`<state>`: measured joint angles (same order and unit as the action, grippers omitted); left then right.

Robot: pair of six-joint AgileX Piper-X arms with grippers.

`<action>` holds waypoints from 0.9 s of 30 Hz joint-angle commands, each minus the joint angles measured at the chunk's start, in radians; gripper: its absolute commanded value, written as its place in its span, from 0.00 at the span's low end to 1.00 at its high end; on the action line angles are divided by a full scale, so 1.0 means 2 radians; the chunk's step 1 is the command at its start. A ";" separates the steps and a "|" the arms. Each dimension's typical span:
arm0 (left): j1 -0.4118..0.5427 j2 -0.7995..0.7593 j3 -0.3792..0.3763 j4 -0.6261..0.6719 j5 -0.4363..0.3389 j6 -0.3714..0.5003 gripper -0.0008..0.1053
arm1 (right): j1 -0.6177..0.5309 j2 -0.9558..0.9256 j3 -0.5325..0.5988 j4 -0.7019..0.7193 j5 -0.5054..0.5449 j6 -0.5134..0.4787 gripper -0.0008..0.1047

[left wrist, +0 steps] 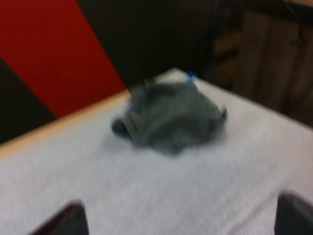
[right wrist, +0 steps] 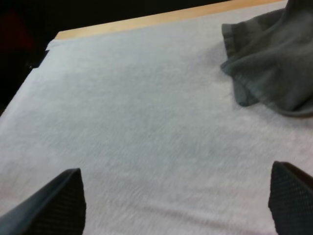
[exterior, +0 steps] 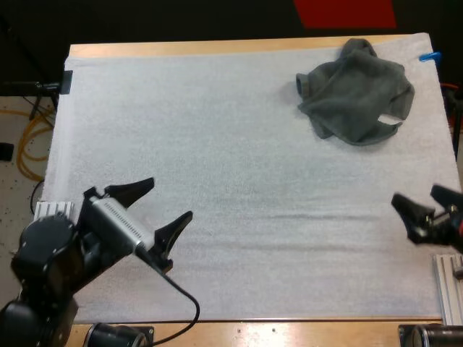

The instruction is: Pick towel from pile fold and stack

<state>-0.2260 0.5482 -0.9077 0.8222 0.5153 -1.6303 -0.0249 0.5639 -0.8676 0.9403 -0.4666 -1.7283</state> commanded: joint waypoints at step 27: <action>-0.011 0.115 -0.004 -0.006 0.010 -0.015 0.70 | -0.003 0.590 -0.113 -0.246 0.168 0.187 0.71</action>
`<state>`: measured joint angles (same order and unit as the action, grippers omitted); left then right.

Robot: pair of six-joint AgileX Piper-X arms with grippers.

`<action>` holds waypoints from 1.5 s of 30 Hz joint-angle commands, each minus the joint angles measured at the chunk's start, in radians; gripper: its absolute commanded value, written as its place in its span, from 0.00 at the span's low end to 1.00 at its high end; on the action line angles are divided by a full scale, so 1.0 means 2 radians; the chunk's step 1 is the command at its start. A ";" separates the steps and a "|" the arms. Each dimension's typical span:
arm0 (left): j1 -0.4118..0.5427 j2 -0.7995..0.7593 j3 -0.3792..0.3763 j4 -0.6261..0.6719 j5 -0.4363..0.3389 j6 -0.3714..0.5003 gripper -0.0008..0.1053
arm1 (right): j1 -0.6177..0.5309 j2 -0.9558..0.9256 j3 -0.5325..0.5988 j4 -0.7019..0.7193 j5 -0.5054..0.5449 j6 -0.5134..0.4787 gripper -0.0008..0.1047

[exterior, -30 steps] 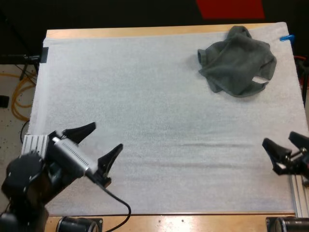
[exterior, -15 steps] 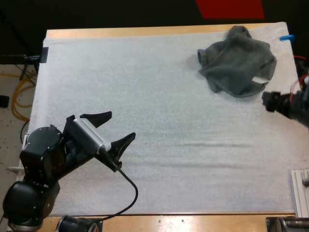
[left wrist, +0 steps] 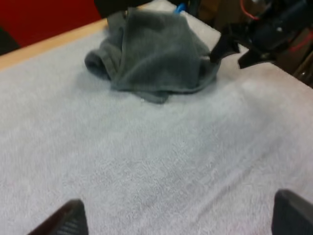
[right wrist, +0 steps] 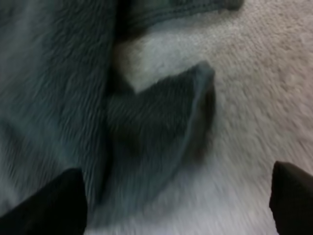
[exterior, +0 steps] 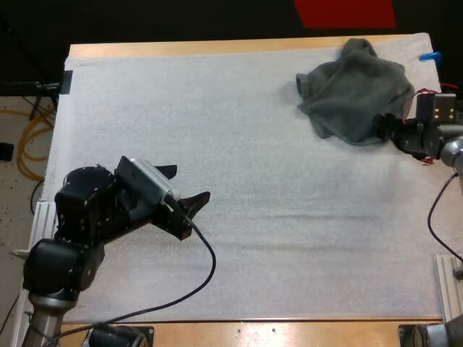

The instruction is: Pick towel from pile fold and stack

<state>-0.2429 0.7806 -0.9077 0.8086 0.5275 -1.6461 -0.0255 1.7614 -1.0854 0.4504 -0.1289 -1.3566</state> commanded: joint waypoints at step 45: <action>-0.002 -0.089 -0.004 0.078 0.055 -0.026 0.70 | 0.016 -0.400 -0.009 0.048 -0.122 -0.144 0.01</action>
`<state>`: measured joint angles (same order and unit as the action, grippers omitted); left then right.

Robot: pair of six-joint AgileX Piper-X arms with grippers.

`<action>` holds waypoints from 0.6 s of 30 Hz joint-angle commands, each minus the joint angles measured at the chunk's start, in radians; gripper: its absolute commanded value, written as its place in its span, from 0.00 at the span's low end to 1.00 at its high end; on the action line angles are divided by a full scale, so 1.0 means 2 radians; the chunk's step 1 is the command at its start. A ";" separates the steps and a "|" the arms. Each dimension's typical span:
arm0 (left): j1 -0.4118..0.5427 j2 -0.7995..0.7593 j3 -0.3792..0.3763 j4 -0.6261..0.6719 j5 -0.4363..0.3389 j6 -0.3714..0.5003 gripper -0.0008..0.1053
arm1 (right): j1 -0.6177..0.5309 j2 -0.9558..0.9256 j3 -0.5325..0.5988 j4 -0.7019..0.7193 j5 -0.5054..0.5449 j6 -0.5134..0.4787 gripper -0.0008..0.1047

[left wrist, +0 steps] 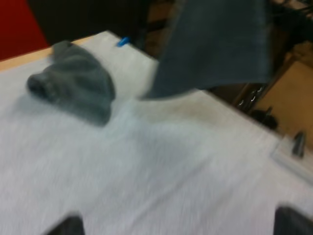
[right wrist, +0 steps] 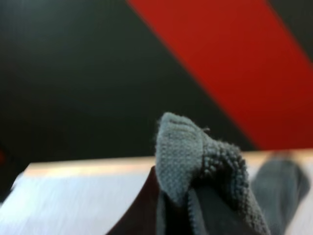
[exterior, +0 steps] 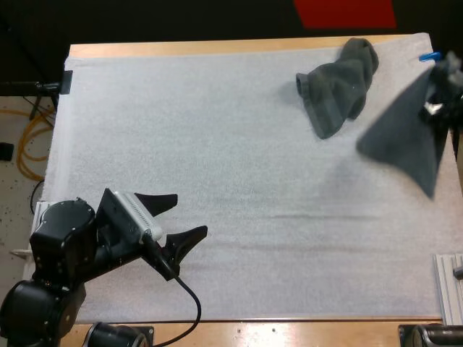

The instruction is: Pick towel from pile fold and stack

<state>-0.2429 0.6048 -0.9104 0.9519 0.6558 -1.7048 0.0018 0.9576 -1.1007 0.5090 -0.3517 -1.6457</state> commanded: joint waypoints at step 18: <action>-0.002 -0.001 -0.003 0.020 -0.013 0.015 0.70 | 0.325 0.120 0.094 -0.102 0.061 0.107 0.01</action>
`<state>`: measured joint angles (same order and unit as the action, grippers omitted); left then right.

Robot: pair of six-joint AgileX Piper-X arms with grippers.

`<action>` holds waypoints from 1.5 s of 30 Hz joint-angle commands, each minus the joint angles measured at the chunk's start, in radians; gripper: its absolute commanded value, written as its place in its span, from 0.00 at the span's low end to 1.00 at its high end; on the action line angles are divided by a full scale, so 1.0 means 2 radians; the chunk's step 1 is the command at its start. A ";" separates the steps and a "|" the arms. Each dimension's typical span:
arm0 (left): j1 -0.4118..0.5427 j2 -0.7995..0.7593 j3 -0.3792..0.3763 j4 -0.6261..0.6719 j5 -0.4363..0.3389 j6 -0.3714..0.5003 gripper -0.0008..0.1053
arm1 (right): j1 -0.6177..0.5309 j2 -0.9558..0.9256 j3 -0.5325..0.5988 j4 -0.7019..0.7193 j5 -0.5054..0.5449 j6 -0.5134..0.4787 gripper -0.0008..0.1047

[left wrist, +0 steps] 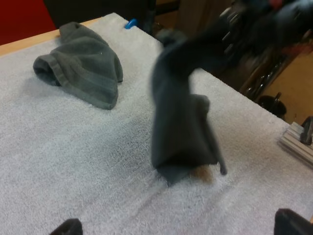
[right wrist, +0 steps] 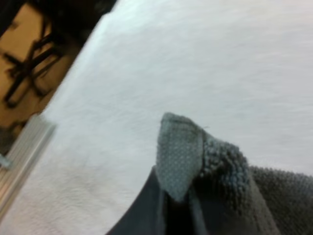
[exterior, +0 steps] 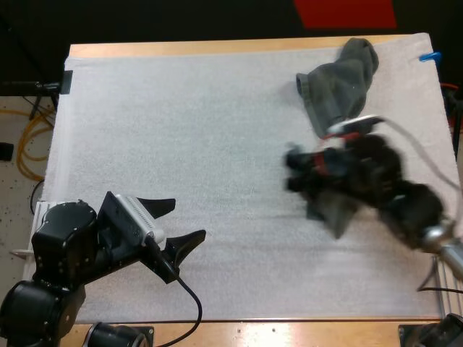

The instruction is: Pick towel from pile fold and stack

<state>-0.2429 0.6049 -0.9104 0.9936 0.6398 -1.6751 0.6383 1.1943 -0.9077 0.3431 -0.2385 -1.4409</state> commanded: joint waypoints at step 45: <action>-0.002 -0.001 -0.003 0.032 -0.023 0.018 0.70 | 0.101 -0.052 0.003 0.315 0.099 0.004 0.73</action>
<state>-0.2429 0.6049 -0.9104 1.0505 0.6031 -1.6386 0.8413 1.0926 -0.8932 0.9490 -0.0562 -1.4321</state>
